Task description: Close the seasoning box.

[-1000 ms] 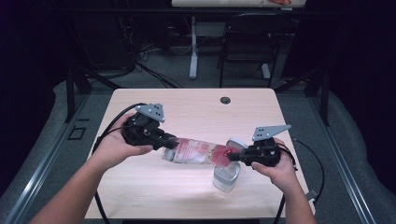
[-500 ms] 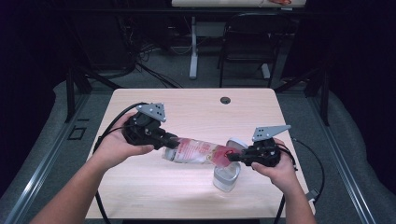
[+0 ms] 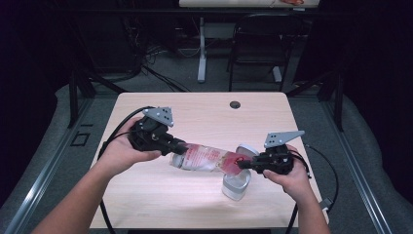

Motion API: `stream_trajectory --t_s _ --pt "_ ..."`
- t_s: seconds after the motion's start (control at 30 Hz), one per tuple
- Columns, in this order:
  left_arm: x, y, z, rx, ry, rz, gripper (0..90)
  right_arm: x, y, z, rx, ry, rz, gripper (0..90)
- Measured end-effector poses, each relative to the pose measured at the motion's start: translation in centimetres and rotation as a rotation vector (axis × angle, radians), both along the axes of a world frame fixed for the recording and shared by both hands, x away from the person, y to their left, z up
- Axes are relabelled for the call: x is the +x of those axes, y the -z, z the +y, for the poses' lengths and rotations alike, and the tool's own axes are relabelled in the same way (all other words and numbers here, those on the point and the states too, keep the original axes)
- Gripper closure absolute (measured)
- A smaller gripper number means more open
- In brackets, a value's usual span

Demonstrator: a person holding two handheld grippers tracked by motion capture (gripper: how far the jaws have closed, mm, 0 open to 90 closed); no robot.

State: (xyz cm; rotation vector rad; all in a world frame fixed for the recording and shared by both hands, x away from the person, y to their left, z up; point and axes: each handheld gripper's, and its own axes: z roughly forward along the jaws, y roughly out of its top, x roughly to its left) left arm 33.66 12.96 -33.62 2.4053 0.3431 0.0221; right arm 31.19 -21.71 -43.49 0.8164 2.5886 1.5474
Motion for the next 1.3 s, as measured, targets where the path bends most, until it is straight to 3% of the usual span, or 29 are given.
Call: stream_trajectory --t_s 0.7,1.3 --pt "0.17 -0.15 -0.39 -0.01 0.006 0.003 80.5 -0.37 -0.13 -0.46 0.017 0.0 0.023 89.0" --pt "0.37 -0.2 -0.71 -0.013 0.005 0.002 80.6 -0.27 -0.11 -0.69 0.015 0.029 0.002 88.9"
